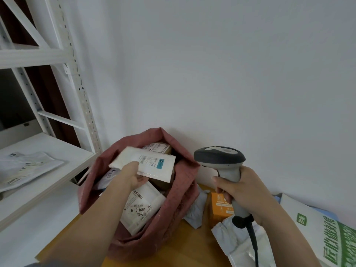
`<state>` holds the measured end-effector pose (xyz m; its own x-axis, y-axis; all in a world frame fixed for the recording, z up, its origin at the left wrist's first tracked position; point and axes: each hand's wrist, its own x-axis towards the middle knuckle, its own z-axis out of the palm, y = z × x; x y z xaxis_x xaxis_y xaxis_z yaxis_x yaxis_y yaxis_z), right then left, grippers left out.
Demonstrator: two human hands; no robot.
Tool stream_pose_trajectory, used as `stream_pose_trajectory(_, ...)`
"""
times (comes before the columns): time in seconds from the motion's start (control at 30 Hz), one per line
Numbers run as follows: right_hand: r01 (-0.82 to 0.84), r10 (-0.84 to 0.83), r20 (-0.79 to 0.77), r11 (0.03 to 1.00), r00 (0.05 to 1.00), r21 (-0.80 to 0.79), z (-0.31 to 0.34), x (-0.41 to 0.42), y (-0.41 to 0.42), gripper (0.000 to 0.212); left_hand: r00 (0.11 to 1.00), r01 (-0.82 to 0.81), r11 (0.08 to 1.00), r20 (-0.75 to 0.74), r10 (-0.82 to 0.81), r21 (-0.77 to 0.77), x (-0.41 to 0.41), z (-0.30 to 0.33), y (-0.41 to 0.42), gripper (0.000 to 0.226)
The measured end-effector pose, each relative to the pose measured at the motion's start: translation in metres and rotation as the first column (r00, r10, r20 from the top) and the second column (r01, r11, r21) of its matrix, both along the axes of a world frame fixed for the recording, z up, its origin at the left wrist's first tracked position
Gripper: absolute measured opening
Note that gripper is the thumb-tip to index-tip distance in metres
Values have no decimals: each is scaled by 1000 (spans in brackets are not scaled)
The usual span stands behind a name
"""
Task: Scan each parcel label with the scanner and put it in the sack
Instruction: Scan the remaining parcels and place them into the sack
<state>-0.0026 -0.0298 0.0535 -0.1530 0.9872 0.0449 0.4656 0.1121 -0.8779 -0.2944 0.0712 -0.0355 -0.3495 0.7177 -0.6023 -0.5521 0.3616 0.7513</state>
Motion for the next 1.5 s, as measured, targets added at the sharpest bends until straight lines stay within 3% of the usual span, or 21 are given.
stream_pose_trajectory(0.07,6,-6,-28,1000,1000,-12,-3,-1,1,28,1000,7,999,17,-6,-31,3,0,-5,41)
stream_pose_trajectory(0.23,48,-51,-80,998,995,-39,-12,5,5,21,994,33,998,106,-39,59,15,-3,-5,55)
stream_pose_trajectory(0.3,83,-87,-75,995,993,-49,-17,12,7,23,998,-53,997,21,52,52,24,-7,2,59)
stream_pose_trajectory(0.37,129,-134,-78,989,988,-71,-23,22,10,23,967,-192,980,-182,179,-55,34,-11,10,62)
stream_pose_trajectory(0.43,176,-187,-109,979,976,-101,-29,34,14,19,931,-207,977,-317,182,-46,51,-12,18,53)
stream_pose_trajectory(0.53,233,-254,-146,961,956,-147,-37,54,20,12,957,-11,992,-287,48,129,89,-15,27,22)
stream_pose_trajectory(0.67,274,-304,-163,944,938,-183,-50,81,28,11,862,347,922,-445,-242,171,145,-22,36,16)
stream_pose_trajectory(0.77,288,-325,-158,932,932,-220,-66,98,36,13,686,601,799,-525,-504,19,186,-44,38,16)
stream_pose_trajectory(0.83,293,-330,-135,926,934,-240,-78,109,44,14,599,667,738,-516,-612,-101,205,-68,41,17)
stream_pose_trajectory(0.97,289,-329,-91,909,940,-301,-106,129,60,13,449,698,644,-509,-735,-313,224,-124,53,17)
stream_pose_trajectory(1.1,283,-339,-97,886,936,-368,-132,147,75,10,304,588,552,-471,-828,-591,235,-179,62,16)
stream_pose_trajectory(1.27,271,-337,-91,866,937,-420,-157,158,92,11,150,607,397,-392,-908,-689,235,-215,57,30)
stream_pose_trajectory(1.43,245,-337,-114,841,935,-482,-171,166,101,10,213,613,347,-274,-938,-710,232,-233,55,36)
stream_pose_trajectory(1.5,247,-344,-113,833,932,-494,-175,168,104,10,201,588,327,-257,-945,-740,231,-238,53,37)
